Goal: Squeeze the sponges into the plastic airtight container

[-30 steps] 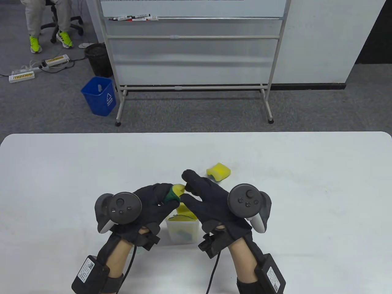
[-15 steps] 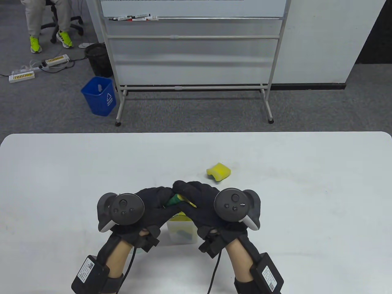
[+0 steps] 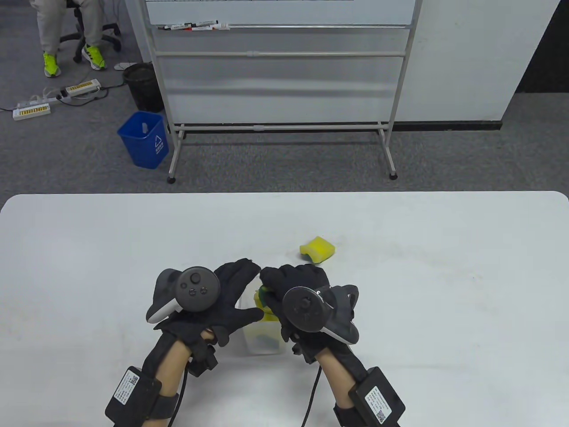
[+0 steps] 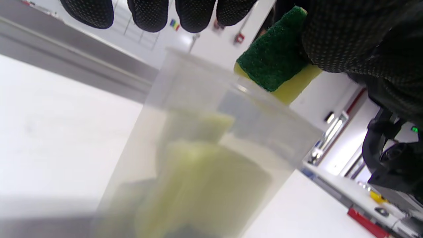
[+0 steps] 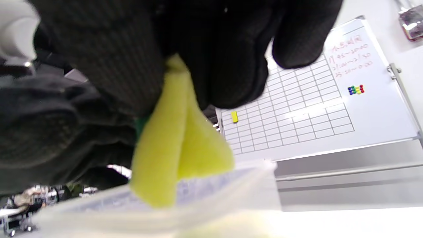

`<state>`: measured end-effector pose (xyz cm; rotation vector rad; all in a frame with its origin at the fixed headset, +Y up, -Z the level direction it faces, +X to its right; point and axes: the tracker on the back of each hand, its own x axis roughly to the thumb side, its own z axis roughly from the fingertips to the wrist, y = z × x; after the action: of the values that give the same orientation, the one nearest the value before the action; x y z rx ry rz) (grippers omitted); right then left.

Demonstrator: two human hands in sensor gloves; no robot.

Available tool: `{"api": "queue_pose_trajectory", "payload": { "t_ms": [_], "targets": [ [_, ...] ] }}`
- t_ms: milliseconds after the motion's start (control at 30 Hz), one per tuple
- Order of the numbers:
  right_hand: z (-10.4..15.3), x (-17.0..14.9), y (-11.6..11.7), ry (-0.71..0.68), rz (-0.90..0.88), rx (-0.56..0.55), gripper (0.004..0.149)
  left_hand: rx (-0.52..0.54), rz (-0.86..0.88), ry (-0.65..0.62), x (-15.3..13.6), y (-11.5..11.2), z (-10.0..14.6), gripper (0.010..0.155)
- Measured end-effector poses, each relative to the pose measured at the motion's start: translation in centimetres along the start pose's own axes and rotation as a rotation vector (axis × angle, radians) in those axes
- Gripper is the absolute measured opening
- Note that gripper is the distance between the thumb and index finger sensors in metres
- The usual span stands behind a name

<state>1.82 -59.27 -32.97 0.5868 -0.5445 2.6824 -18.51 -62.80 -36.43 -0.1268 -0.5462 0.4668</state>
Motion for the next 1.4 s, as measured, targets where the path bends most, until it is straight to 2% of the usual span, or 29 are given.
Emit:
{"api": "queue_pose_trajectory", "payload": {
  "t_ms": [400, 633, 867, 967, 1133, 1400],
  "targets": [
    [-0.1, 1.0, 1.9, -0.028, 0.138, 0.059, 0.046, -0.072, -0.010, 0.034, -0.7, -0.7, -0.4, 0.091],
    [-0.3, 0.9, 3.1, -0.028, 0.177, 0.077, 0.048, -0.082, -0.008, 0.032, -0.6, -0.7, -0.4, 0.091],
    [-0.4, 0.2, 4.0, -0.012, 0.119, 0.060, 0.046, -0.083, -0.003, 0.031, -0.6, -0.7, -0.5, 0.091],
    [-0.6, 0.1, 4.0, 0.003, 0.127, 0.091, 0.042, -0.083, -0.007, 0.034, -0.6, -0.7, -0.5, 0.091],
    [-0.8, -0.1, 4.2, 0.022, 0.135, 0.210, 0.040, -0.086, -0.004, 0.034, -0.5, -0.8, -0.5, 0.090],
    [-0.7, -0.5, 4.6, 0.017, 0.120, 0.329, 0.057, -0.094, -0.002, 0.037, -0.5, -0.9, -0.5, 0.092]
  ]
}}
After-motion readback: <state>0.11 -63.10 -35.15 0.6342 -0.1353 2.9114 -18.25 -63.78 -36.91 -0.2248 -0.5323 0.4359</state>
